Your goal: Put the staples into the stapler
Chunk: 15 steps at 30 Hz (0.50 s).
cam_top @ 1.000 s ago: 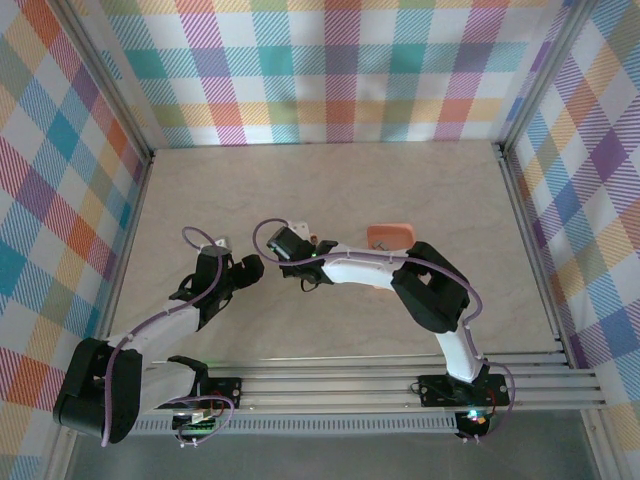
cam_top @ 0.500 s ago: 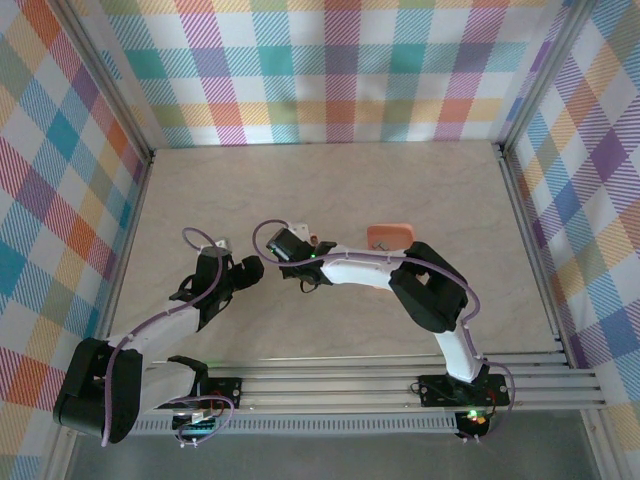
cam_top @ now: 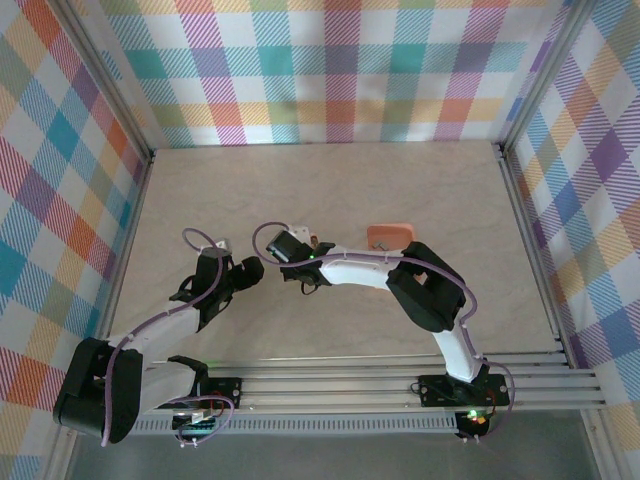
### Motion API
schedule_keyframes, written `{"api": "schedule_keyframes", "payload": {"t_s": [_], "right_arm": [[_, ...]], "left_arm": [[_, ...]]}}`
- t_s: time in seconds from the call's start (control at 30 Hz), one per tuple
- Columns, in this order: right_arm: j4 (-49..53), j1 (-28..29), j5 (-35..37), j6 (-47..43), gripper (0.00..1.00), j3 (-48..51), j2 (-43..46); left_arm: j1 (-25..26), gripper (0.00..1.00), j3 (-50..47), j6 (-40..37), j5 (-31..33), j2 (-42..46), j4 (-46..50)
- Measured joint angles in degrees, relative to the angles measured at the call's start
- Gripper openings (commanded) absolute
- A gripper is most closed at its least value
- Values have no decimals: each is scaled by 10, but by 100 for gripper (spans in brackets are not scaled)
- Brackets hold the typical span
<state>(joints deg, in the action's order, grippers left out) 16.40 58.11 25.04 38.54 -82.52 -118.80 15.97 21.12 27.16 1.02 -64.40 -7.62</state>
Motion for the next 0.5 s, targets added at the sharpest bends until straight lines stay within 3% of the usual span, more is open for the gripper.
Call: {"api": "schedule_keyframes", "payload": {"t_s": [0.5], "right_arm": [[-5, 1, 1, -19, 16, 0, 0]], "left_arm": [[0, 80, 0, 0, 0, 0, 0]]}}
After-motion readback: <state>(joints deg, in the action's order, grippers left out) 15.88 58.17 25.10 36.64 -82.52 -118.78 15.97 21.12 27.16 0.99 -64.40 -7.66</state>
